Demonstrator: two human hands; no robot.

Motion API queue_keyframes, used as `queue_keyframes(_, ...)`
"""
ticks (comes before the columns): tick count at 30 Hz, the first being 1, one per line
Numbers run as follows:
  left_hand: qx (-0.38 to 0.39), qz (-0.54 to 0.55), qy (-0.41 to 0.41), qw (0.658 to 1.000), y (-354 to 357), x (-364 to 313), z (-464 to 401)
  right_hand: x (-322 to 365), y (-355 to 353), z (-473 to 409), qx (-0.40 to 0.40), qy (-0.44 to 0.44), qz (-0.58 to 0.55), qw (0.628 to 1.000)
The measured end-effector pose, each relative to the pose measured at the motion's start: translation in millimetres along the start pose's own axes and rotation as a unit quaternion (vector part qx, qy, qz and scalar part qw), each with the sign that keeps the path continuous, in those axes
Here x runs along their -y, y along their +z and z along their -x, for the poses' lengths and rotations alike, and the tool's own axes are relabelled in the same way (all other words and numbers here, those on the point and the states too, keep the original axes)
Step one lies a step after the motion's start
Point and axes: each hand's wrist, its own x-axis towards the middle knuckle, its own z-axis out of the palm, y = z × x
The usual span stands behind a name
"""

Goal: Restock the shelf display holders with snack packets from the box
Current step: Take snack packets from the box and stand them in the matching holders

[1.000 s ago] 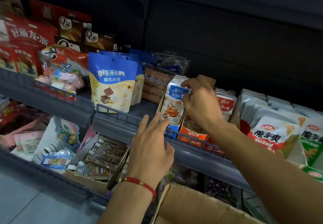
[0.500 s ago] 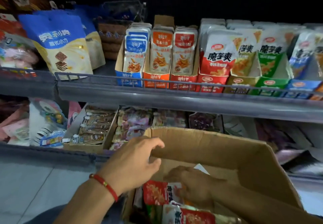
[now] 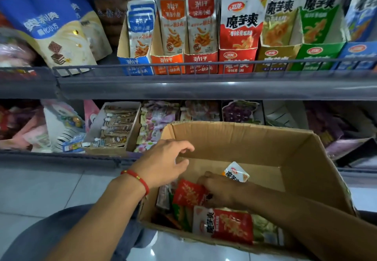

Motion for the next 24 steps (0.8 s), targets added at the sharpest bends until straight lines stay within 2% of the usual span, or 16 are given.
queue_keyframes(3, 0.002, 0.001, 0.01, 1.0, 3, -1, -2, 1, -6, 12, 0.02, -0.006, -0.024, 1.0)
queue_keyframes(6, 0.001, -0.006, 0.022, 1.0, 6, -3, -2, 0, -2, 24, 0.049, 0.01, 0.002, 0.999)
queue_keyframes(10, 0.001, -0.003, 0.023, 1.0, 7, -6, -1, -10, 3, 35, 0.019, 0.029, 0.014, 0.999)
queue_keyframes(14, 0.008, -0.001, 0.02, 1.0, 10, -8, -2, -29, -8, 52, -0.005, 0.059, -0.045, 0.997)
queue_keyframes(20, 0.022, -0.016, 0.013, 1.0, 16, -12, -4, -28, 8, 66, 0.082, 0.083, -0.069, 0.991)
queue_keyframes(24, 0.032, -0.001, -0.002, 0.999, 19, -9, -6, -27, -6, 67, 0.014, 0.1, -0.081, 0.992)
